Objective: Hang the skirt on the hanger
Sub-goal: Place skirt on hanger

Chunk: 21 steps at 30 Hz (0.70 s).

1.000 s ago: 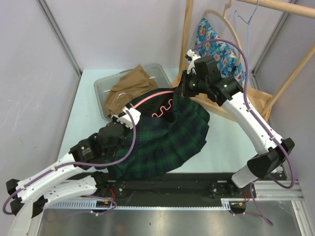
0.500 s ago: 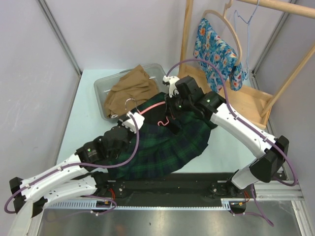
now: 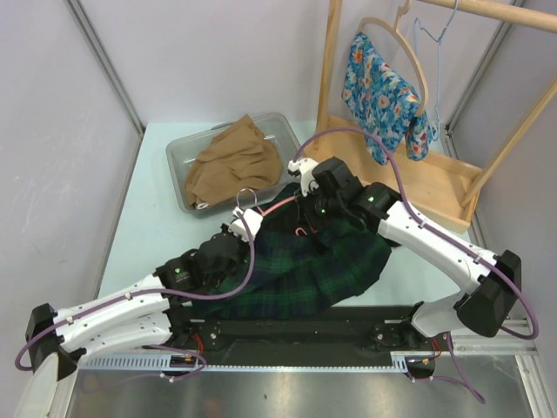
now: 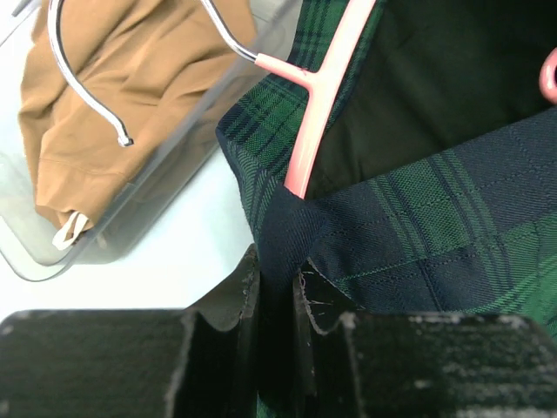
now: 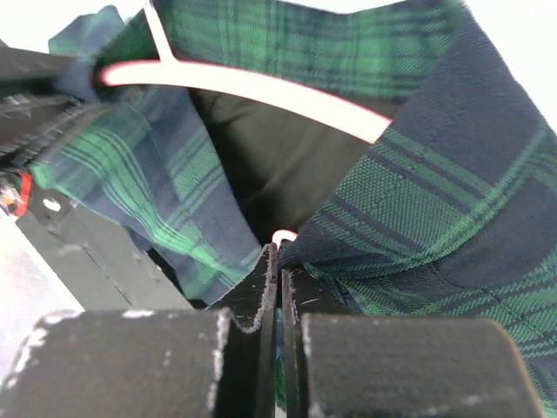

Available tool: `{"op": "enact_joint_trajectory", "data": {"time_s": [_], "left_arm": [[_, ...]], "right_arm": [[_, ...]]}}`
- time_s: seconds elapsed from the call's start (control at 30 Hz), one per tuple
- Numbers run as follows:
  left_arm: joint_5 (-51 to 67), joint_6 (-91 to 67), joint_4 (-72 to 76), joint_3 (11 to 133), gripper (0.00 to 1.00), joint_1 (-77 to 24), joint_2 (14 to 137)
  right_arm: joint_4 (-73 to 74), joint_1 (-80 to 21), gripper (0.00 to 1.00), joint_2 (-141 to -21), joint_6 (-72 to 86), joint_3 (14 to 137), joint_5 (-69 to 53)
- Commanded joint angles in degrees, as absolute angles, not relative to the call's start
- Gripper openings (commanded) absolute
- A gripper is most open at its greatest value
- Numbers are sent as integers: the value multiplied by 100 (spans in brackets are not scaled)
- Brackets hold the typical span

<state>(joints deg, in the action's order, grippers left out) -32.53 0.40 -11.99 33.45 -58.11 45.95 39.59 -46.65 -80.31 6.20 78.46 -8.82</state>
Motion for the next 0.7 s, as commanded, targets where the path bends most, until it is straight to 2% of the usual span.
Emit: {"op": "enact_joint_trajectory", "data": {"time_s": [0.0,0.2,0.43,0.53,0.57,0.67], "left_arm": [[-2900,-273,123,3489,0,-6012,4448],[-2637,-246,-113,3630,0,-6021,3930],[-2540,-167,-299,3621,0,-6029,3613],[-2426,-97,-334,3612,0,-6021,3437],[-2365,-71,-351,3604,0,-6029,3376],[-2145,-18,-404,3595,0,-6021,3103]], "right_arm": [[3560,-5142,0,-8148,983,7498,-1372],[3401,-5098,0,-8314,1318,7313,-949],[3050,-5449,0,-8122,1160,7321,-1459],[3146,-5432,27,-7788,1099,7321,-1223],[3173,-5406,43,-7683,994,7313,-1187],[3182,-5230,61,-7305,626,7313,-1222]]}}
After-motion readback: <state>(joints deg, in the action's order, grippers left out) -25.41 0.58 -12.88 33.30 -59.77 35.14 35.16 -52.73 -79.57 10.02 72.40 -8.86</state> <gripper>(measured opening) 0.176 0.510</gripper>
